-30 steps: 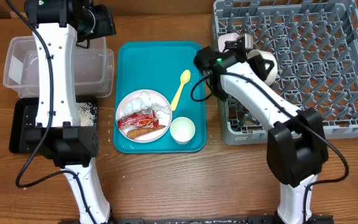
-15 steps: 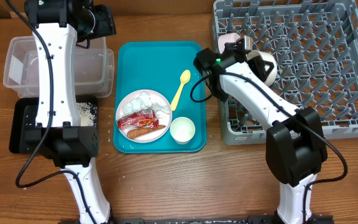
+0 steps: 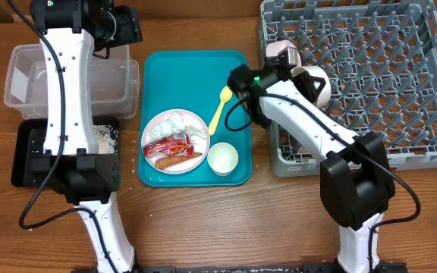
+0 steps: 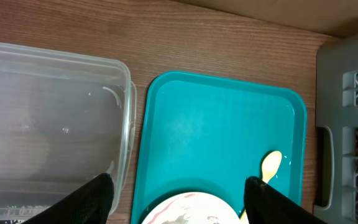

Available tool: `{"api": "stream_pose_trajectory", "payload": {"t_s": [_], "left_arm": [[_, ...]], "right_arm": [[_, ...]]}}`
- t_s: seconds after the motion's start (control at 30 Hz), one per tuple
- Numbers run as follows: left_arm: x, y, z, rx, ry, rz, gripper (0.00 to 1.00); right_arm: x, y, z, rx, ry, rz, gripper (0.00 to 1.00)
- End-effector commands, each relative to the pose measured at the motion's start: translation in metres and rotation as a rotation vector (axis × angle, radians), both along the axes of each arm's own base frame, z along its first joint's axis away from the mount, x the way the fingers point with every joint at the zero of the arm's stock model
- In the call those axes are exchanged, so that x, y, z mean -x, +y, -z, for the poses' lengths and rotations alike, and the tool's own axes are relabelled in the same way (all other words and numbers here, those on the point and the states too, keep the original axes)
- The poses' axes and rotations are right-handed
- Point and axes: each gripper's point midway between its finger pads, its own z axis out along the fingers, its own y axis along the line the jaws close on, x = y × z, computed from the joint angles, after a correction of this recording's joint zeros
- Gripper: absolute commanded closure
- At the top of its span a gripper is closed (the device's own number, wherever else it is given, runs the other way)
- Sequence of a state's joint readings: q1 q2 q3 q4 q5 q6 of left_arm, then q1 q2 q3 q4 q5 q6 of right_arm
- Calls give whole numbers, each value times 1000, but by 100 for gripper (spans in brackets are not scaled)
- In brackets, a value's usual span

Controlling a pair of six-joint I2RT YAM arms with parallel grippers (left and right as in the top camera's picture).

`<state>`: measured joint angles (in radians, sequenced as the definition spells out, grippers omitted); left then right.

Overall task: Sort waste into correct bins and load items into the dishwasher
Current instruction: 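Carry the white bowl with the right gripper and set it in the rack, then reach the left gripper to the food scraps on the pink plate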

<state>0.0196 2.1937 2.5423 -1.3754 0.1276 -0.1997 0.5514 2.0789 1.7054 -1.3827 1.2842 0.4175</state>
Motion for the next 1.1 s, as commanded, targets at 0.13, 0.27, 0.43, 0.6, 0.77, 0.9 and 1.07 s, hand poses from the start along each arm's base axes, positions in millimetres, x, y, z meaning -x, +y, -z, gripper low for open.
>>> {"api": "stream_pose_trajectory", "payload": {"t_s": [0.13, 0.27, 0.43, 0.6, 0.77, 0.9, 1.07], "left_arm": [[-1, -3, -8, -14, -26, 22, 29], [-2, -3, -8, -14, -31, 22, 29], [-2, -3, -8, -14, -31, 22, 29], [-2, -3, -8, -15, -32, 22, 29], [-2, -3, -8, -14, -31, 22, 29], [-1, -4, -9, -8, -28, 26, 35], [8, -3, -32, -22, -76, 43, 34]], "right_arm": [[22, 23, 26, -77, 157, -31, 90], [29, 42, 25, -64, 171, -85, 78], [35, 64, 23, -50, 166, -145, 54], [36, 79, 14, -4, 132, -197, 11], [28, 88, -3, -37, 70, -206, 0], [18, 105, -27, -193, 4, -206, 0], [15, 136, -47, -498, 13, -232, 0]]}}
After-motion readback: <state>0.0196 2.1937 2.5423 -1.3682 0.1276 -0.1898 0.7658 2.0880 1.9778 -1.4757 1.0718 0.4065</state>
